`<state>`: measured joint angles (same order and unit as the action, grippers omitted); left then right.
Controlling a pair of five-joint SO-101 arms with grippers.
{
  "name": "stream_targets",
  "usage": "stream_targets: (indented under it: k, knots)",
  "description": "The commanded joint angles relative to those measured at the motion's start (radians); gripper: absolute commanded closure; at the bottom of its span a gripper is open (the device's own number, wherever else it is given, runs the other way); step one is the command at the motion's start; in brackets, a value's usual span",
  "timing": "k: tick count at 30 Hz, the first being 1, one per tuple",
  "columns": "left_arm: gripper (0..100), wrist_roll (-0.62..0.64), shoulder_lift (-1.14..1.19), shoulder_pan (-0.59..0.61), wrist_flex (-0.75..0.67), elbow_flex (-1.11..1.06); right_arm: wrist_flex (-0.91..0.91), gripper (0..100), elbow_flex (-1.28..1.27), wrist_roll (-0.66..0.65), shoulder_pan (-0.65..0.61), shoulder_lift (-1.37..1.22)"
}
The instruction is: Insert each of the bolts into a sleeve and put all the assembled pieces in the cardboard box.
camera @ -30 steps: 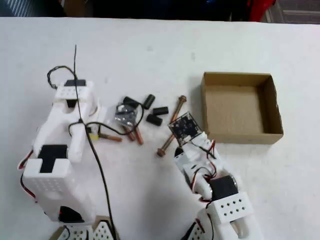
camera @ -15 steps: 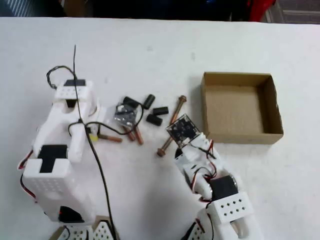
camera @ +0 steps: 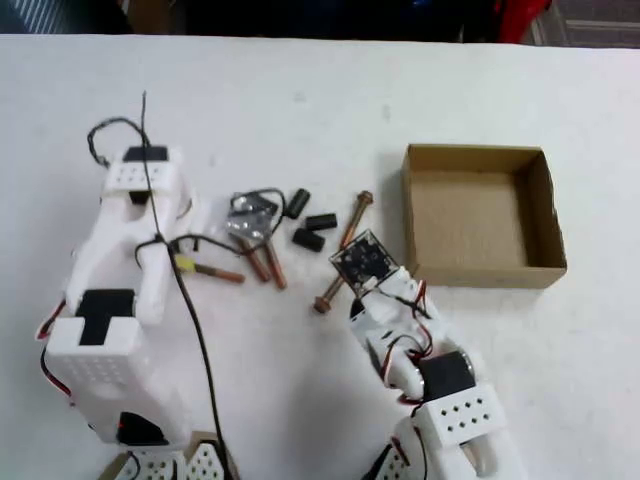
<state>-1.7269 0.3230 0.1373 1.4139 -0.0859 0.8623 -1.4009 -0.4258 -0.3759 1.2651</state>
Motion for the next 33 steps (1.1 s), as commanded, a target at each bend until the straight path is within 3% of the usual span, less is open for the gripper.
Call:
stream_targets:
  k: [1,6,10,17,21,25,33]
  knots:
    - [89,0.017,-0.024,-0.012,0.120,0.150,-0.025,98.1,0.006,-0.011,0.008,0.022]
    - [89,0.201,-0.024,-0.042,0.201,0.302,-0.025,98.1,0.006,-0.011,0.010,0.022]
    - [89,0.446,-0.024,-0.081,0.307,0.396,-0.025,98.1,0.005,-0.011,0.010,0.022]
    - [89,1.185,-0.024,-0.122,0.362,0.434,-0.025,98.1,0.005,-0.009,0.010,0.022]
    - [90,1.514,-0.025,-0.120,0.365,0.437,-0.025,98.1,0.005,-0.009,0.010,0.022]
    - [98,1.741,-0.024,-0.124,0.365,0.430,-0.025,98.1,0.005,-0.009,0.010,0.022]
    - [98,2.120,-0.024,-0.136,0.367,0.328,-0.025,98.1,0.005,-0.009,0.010,0.022]
